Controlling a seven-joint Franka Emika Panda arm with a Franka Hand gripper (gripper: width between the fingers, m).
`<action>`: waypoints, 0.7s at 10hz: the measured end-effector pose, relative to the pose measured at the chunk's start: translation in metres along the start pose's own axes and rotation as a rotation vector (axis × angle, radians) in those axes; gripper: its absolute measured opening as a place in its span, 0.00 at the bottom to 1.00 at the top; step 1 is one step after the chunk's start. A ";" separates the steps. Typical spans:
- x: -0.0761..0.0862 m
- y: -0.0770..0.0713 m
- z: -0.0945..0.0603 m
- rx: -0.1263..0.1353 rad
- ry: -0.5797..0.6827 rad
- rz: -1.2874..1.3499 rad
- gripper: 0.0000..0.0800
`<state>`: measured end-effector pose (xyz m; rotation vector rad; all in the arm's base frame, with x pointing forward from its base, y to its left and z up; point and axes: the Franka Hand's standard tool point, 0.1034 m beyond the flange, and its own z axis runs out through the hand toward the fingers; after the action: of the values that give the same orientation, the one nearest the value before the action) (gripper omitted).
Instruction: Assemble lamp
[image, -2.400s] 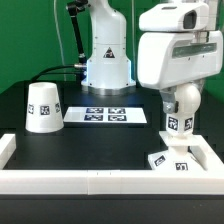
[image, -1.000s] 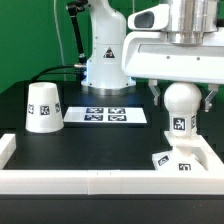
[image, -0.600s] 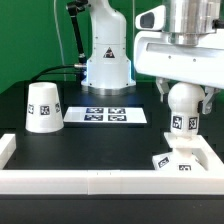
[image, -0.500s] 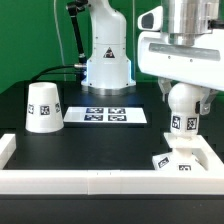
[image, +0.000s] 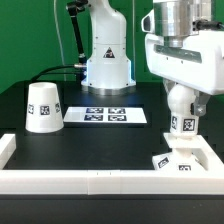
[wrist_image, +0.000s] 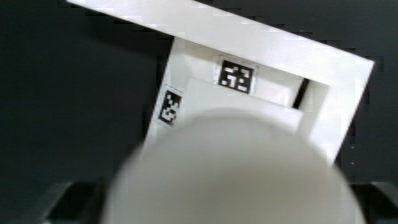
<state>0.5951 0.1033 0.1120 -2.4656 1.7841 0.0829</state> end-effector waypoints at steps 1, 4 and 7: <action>0.000 0.000 0.000 0.000 0.000 -0.013 0.84; -0.001 0.000 0.000 -0.001 0.003 -0.197 0.87; -0.002 -0.001 0.000 0.000 0.003 -0.540 0.87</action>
Offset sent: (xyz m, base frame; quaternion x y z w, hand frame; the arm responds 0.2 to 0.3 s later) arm -0.0050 -0.0059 0.0046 -0.0201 0.0361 -0.2468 0.9682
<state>0.5951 0.1052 0.1126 -2.8437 1.0594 0.0370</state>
